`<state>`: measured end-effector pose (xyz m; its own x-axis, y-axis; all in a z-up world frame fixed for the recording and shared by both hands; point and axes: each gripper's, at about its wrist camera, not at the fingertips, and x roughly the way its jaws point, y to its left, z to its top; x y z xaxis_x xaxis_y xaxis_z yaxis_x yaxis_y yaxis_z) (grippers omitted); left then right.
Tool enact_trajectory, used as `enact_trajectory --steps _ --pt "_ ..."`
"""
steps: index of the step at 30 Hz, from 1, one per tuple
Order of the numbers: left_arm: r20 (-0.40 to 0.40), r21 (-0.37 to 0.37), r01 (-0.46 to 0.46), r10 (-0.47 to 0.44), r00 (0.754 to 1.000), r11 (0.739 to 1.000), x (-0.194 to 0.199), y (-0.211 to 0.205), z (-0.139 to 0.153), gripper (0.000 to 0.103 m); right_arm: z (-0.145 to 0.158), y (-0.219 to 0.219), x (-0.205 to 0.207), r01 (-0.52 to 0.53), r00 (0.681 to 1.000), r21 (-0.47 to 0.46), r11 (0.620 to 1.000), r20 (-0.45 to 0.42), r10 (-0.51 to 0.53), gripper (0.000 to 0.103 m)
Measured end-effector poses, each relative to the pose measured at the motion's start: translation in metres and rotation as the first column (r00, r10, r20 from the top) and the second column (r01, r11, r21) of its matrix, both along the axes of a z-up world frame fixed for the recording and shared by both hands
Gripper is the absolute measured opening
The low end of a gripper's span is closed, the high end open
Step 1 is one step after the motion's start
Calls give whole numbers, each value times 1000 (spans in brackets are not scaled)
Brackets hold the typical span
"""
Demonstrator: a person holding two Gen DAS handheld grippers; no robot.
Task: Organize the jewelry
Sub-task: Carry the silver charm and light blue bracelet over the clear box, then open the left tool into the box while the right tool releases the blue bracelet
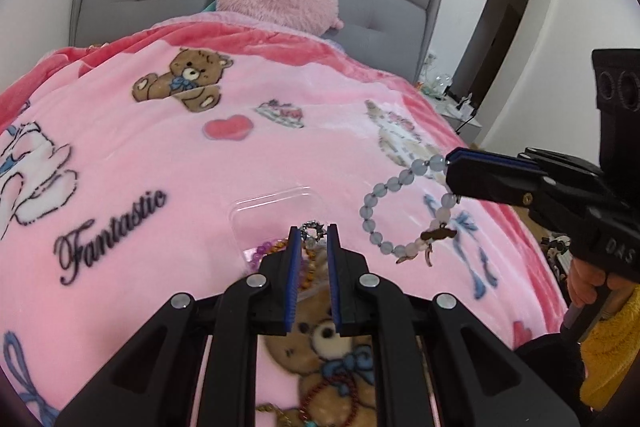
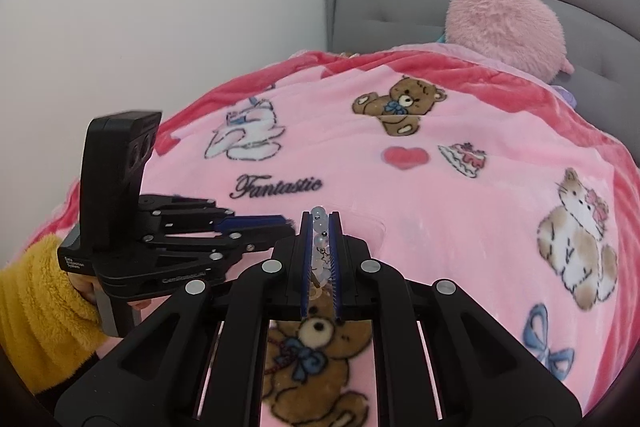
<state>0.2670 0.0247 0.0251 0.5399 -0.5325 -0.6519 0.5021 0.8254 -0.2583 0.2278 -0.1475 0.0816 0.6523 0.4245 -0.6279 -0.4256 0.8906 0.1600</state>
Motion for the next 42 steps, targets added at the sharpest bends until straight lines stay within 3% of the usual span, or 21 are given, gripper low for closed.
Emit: enact_trajectory --steps 10,17,23,27,30,40,42 --pt "-41 65 4 -2 999 998 18 -9 -35 13 -53 5 34 50 990 33 998 -133 -45 8" --pt "-57 98 0 6 998 995 24 -10 -49 13 -74 6 38 61 984 21 998 -168 -57 8" --pt "-53 83 -8 12 999 997 24 -11 -52 13 -88 7 38 54 979 16 998 -195 -50 8" --pt "-48 101 7 -3 999 995 22 -14 -54 14 -90 5 36 60 980 53 997 -195 -49 10" --pt "-23 123 5 -2 1000 992 19 -18 -52 31 -90 6 34 58 981 53 997 -188 -47 10" --pt "-2 129 0 0 1000 992 13 -11 -41 31 -66 -13 16 84 987 63 995 -139 -74 12" --pt "9 132 14 -16 1000 991 4 -7 -34 31 -61 -17 8 81 989 61 995 -131 -73 26"
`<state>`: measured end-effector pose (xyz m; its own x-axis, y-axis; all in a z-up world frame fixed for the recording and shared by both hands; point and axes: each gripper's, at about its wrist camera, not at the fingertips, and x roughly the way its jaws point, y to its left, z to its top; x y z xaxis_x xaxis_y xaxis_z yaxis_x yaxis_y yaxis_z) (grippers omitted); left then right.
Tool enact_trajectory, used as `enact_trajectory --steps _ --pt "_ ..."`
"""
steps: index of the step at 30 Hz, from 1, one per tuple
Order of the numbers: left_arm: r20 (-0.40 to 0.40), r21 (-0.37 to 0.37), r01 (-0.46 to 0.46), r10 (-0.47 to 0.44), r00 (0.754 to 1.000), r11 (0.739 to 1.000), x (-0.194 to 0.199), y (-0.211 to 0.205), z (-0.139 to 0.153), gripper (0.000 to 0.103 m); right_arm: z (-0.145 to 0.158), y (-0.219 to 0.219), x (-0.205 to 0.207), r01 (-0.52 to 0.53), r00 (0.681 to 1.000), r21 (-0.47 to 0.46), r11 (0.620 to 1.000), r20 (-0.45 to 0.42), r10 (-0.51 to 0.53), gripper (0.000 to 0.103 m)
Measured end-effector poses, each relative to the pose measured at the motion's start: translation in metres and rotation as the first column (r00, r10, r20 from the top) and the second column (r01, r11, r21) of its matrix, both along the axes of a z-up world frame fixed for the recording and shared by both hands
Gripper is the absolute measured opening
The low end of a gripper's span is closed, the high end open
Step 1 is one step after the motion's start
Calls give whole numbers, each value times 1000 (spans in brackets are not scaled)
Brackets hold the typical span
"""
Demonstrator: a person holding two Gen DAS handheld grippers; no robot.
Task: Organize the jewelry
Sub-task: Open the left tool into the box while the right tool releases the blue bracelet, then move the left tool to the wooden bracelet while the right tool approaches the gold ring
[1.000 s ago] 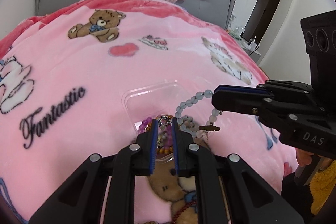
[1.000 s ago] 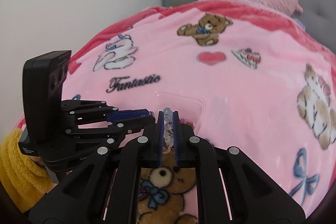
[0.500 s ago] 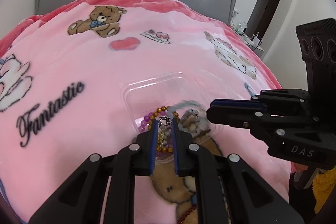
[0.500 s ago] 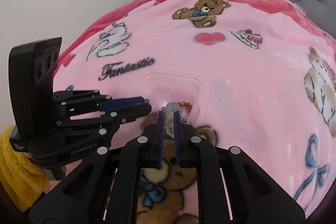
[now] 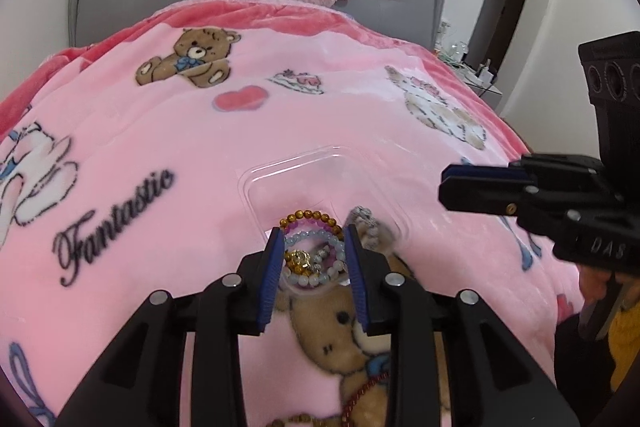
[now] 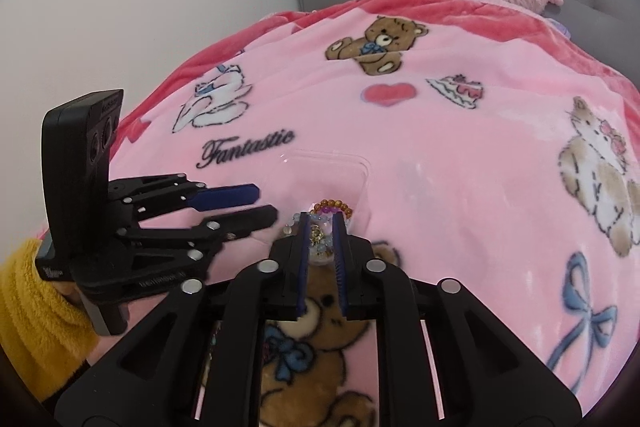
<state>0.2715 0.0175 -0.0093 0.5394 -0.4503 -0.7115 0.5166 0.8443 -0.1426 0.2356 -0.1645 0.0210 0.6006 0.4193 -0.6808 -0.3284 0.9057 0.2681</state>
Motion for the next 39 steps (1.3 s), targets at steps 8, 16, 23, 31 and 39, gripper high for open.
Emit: enact_trajectory --steps 8,16,23,31,39 --pt "-1 30 36 -36 999 999 -52 24 8 59 5 -4 -59 -28 1000 2 1000 -8 28 62" --pt "-29 120 49 -46 999 991 -115 49 -9 79 -21 3 -130 0 995 -16 1000 -100 -2 89" --pt "-42 136 76 -71 997 988 -146 57 -20 84 -47 5 -171 29 975 25 999 -221 -23 91" --pt "-59 181 101 -92 994 978 -152 51 -42 84 -65 15 -194 11 970 -70 997 -243 -28 57" --pt "-65 234 96 -83 994 967 -139 40 -58 56 -83 18 -192 -8 944 -80 997 -330 -19 41"
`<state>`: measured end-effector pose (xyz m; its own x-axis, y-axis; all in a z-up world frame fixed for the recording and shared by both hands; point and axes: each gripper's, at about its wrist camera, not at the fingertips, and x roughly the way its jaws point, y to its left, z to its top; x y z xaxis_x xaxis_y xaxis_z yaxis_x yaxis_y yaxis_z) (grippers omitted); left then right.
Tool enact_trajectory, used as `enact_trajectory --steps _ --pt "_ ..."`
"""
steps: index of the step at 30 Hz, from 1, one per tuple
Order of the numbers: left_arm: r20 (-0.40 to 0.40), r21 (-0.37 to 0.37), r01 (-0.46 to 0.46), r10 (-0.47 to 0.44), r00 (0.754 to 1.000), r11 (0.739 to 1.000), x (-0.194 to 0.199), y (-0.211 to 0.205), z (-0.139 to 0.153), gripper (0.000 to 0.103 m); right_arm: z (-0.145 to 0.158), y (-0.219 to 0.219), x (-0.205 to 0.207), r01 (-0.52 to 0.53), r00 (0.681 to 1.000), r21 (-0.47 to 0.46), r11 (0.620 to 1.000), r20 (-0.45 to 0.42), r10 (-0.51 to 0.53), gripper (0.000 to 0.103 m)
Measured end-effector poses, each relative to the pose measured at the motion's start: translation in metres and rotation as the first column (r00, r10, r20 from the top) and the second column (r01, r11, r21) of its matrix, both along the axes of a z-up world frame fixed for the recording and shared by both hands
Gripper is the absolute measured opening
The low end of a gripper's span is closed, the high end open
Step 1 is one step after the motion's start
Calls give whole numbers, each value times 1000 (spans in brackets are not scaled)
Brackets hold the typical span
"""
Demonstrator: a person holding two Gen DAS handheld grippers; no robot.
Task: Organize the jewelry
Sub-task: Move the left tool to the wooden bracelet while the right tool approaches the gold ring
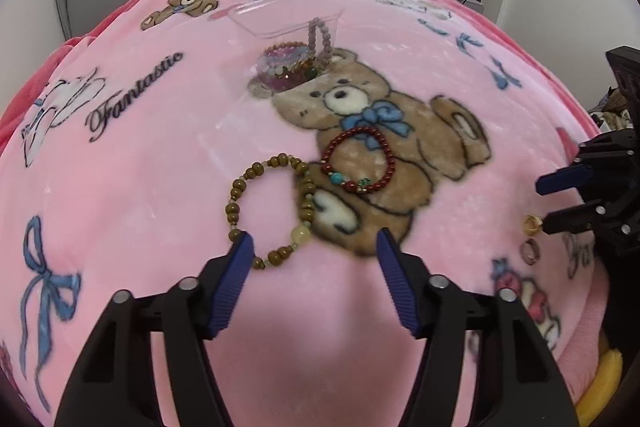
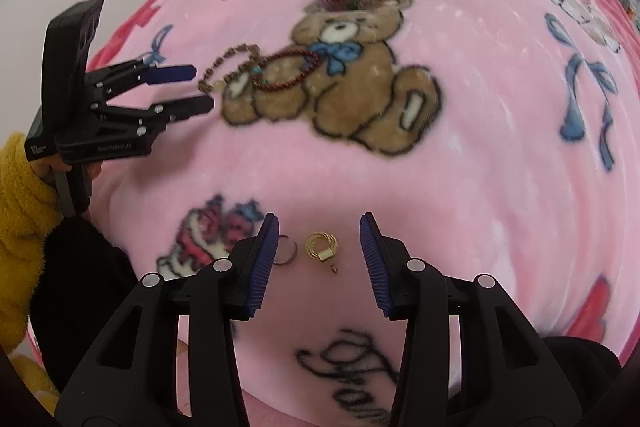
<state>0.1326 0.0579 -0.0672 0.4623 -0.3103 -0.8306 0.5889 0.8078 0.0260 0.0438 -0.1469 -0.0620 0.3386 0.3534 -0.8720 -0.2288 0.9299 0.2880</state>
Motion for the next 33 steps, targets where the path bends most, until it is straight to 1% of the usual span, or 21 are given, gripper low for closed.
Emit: enact_trajectory --steps 1,4,6,7,9,12,14,16,18,33 --pt "-8 5 -2 2 1000 1000 2 -1 -2 51 -3 1 0 -7 1000 -7 1000 -24 6 41" --pt "-21 27 3 -2 1000 1000 7 -4 -7 41 -11 5 0 -28 997 -21 999 -69 26 35" --pt "-34 43 9 -7 999 999 10 -5 -12 37 -13 6 0 -32 997 -31 999 -78 30 28" --pt "-35 48 10 -8 999 999 11 -6 -13 36 -13 6 0 -34 996 -27 999 -81 31 26" --pt "-39 45 7 -5 999 999 12 -6 -13 31 -14 5 1 -27 996 -24 999 -88 25 24" --pt "-43 49 7 -5 999 999 14 -7 -14 25 -18 3 2 -17 994 -28 999 -107 14 24" --pt "-42 57 6 -4 999 998 15 -8 -16 24 -20 2 3 -15 994 -24 1000 -113 12 23" --pt "-40 57 4 -1 999 998 15 -8 -16 23 -21 2 3 -14 993 -22 1000 -116 12 18" --pt "-40 55 0 2 999 999 15 -8 -16 23 -21 1 4 -12 993 -19 1000 -116 9 16" --pt "-20 39 -9 10 1000 999 10 -4 -10 22 -10 4 0 -33 997 -8 999 -77 32 15"
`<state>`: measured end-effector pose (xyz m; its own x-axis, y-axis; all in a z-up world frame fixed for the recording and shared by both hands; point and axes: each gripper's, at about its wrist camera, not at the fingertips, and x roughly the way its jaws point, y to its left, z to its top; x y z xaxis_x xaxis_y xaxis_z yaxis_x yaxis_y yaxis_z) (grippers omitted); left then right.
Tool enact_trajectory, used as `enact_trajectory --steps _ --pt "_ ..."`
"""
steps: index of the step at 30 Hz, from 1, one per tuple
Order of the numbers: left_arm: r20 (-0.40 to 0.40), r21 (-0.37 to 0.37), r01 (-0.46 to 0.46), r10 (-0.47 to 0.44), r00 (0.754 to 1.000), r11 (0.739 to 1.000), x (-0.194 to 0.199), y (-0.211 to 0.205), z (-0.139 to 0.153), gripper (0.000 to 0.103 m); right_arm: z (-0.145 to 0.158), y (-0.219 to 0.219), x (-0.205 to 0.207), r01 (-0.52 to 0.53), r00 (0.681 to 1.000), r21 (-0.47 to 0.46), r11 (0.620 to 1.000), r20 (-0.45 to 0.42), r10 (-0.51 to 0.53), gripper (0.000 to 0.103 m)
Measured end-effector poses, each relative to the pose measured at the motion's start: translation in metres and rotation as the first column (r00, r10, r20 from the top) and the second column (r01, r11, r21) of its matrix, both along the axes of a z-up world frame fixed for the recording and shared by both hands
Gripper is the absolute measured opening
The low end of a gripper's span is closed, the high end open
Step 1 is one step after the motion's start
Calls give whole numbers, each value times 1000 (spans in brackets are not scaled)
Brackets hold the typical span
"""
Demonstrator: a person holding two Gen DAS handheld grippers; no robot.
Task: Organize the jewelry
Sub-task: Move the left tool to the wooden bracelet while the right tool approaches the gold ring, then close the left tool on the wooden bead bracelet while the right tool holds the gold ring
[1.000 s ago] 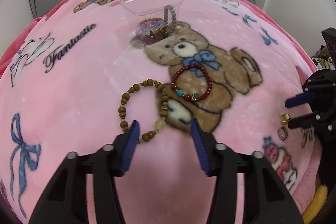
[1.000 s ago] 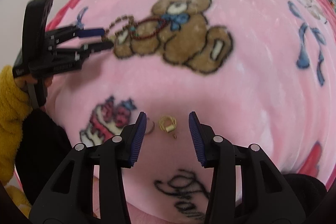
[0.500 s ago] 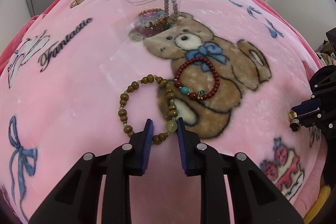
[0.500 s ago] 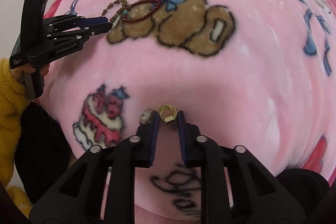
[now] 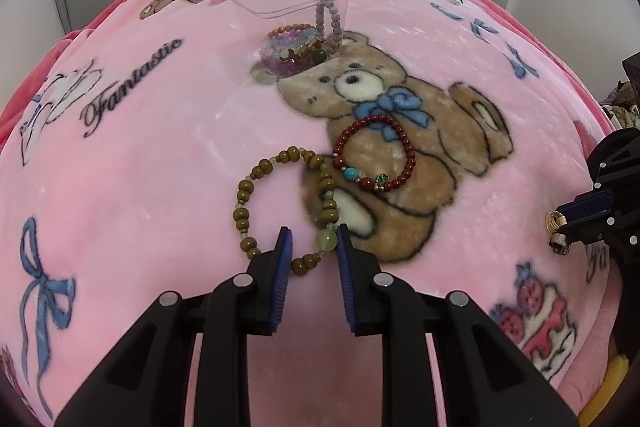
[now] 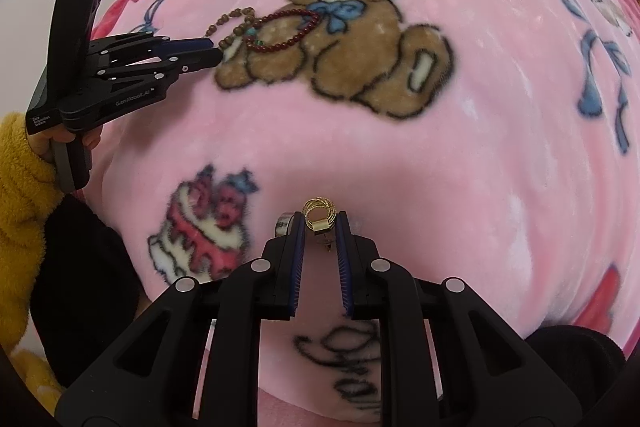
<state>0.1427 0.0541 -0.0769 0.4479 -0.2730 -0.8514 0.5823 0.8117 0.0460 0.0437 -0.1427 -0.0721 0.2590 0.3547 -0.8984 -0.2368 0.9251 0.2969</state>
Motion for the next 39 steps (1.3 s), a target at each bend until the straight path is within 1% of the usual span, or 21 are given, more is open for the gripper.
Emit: enact_trajectory --steps 2,8,10,15,16,18,19,20,21,23,24,25,28,30,32,34,36,38,39 --pt "8 -6 1 -1 1000 1000 0 0 2 15 1 1 -1 -2 1000 0 1000 1 2 15" --pt "25 -17 0 0 1000 1000 -1 0 7 14 4 -2 -2 13 1000 10 1000 9 -13 15" --pt "38 -17 0 1 999 1000 -2 0 9 11 6 -5 -3 20 1000 14 1000 15 -20 15" --pt "47 -29 0 1 999 1000 -2 2 14 11 11 -8 -3 29 999 25 999 32 -30 15" --pt "44 -30 -1 2 999 1000 -2 2 14 11 13 -9 -3 29 999 30 999 35 -30 15" --pt "13 -31 -8 8 1000 999 0 4 11 11 15 -9 -3 33 998 33 999 45 -34 15" --pt "15 -25 -19 19 1000 1000 1 5 9 11 15 -10 -2 35 998 35 999 47 -36 15" --pt "-2 -35 -21 21 1000 999 1 8 7 11 16 -11 -3 32 998 39 999 48 -34 15" --pt "-13 -42 -24 24 1000 999 1 10 6 13 18 -12 -3 37 998 42 998 53 -39 15" --pt "-23 -46 -55 54 998 997 2 14 3 32 19 -13 -2 42 998 57 998 51 -45 15" --pt "-24 -46 -66 64 998 997 2 16 2 43 20 -15 -1 50 997 68 996 51 -53 15" --pt "-29 -55 -69 67 997 996 3 16 1 44 22 -16 0 56 997 82 995 52 -60 15" --pt "-44 -57 -84 82 996 995 8 17 -1 44 27 -19 3 65 995 91 994 65 -71 15" --pt "-42 -52 -117 115 992 992 13 18 -2 44 30 -19 6 72 994 97 993 70 -79 15" --pt "-43 -61 -128 125 991 990 16 20 -2 44 32 -20 8 78 993 114 990 74 -86 15" --pt "-47 -48 -123 121 992 991 17 19 -4 37 32 -21 10 81 993 122 989 74 -91 15" --pt "-56 -30 -111 109 992 993 17 15 -8 35 32 -21 11 85 993 123 989 72 -94 15" --pt "-54 -17 -98 97 994 995 17 11 -10 30 31 -20 12 87 993 128 988 69 -97 15" --pt "-57 -15 -98 97 994 995 17 10 -10 25 32 -20 12 88 993 128 988 70 -98 15"
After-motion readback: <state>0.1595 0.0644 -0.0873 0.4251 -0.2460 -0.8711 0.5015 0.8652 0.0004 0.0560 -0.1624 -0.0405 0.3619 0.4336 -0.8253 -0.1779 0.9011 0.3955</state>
